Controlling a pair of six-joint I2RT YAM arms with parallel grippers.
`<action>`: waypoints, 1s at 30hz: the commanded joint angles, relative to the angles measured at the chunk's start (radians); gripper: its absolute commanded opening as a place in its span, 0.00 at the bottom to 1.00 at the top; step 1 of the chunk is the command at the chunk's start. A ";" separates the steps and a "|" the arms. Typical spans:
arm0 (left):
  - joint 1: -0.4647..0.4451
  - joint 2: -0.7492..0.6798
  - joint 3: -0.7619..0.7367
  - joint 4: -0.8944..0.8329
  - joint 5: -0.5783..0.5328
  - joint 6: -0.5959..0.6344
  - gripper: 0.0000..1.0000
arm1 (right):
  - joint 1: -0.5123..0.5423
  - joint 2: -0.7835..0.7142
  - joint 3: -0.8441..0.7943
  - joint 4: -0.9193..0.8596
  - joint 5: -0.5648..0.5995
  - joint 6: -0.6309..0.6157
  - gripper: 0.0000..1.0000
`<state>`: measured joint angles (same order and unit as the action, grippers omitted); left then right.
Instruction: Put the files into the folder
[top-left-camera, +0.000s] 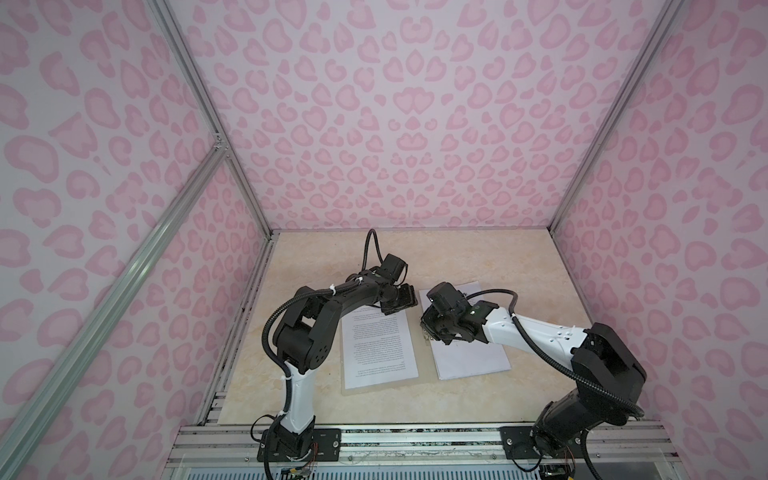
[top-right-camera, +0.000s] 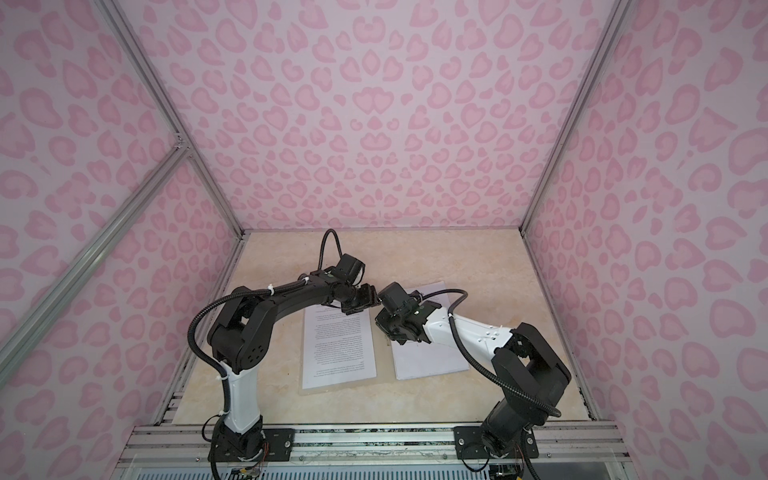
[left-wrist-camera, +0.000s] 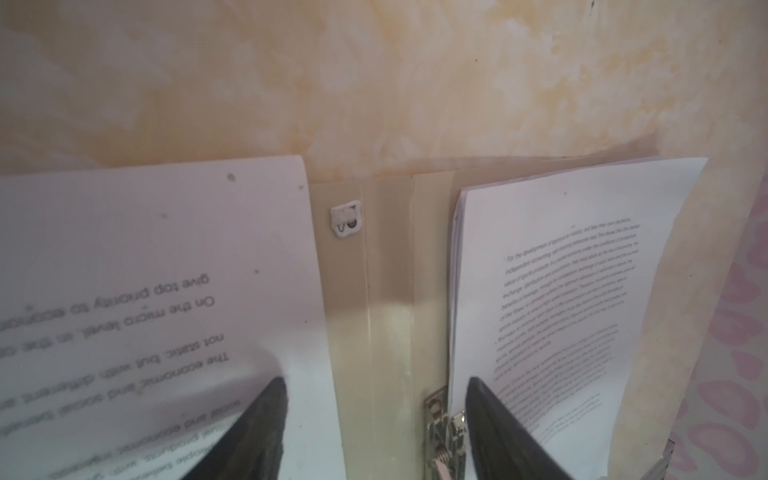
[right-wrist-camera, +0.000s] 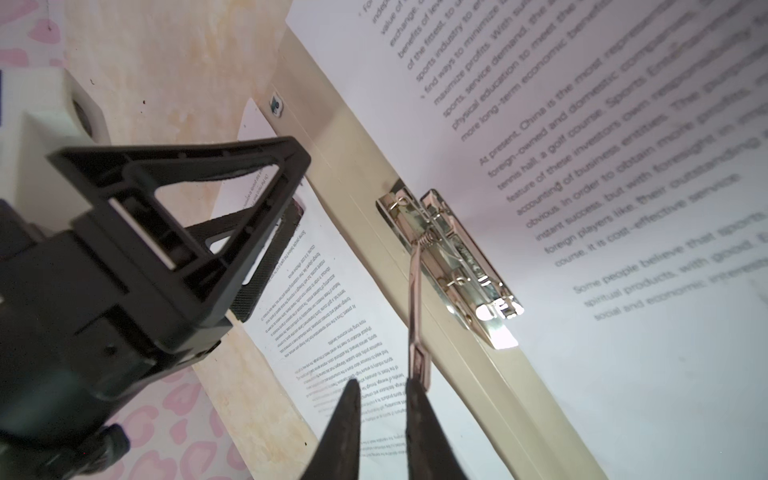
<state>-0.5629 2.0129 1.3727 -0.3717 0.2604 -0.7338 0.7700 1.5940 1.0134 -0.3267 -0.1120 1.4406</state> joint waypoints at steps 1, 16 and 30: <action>0.001 0.006 -0.005 -0.007 -0.022 -0.006 0.70 | -0.003 -0.023 -0.014 0.002 0.030 0.006 0.23; 0.000 0.014 -0.008 -0.006 -0.021 -0.015 0.70 | 0.006 -0.036 -0.043 0.027 0.049 -0.010 0.26; 0.001 0.010 -0.011 -0.003 -0.018 -0.016 0.70 | -0.001 0.042 -0.002 0.030 0.019 -0.018 0.22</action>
<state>-0.5625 2.0178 1.3651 -0.3683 0.2466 -0.7410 0.7708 1.6276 1.0176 -0.3092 -0.0837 1.4139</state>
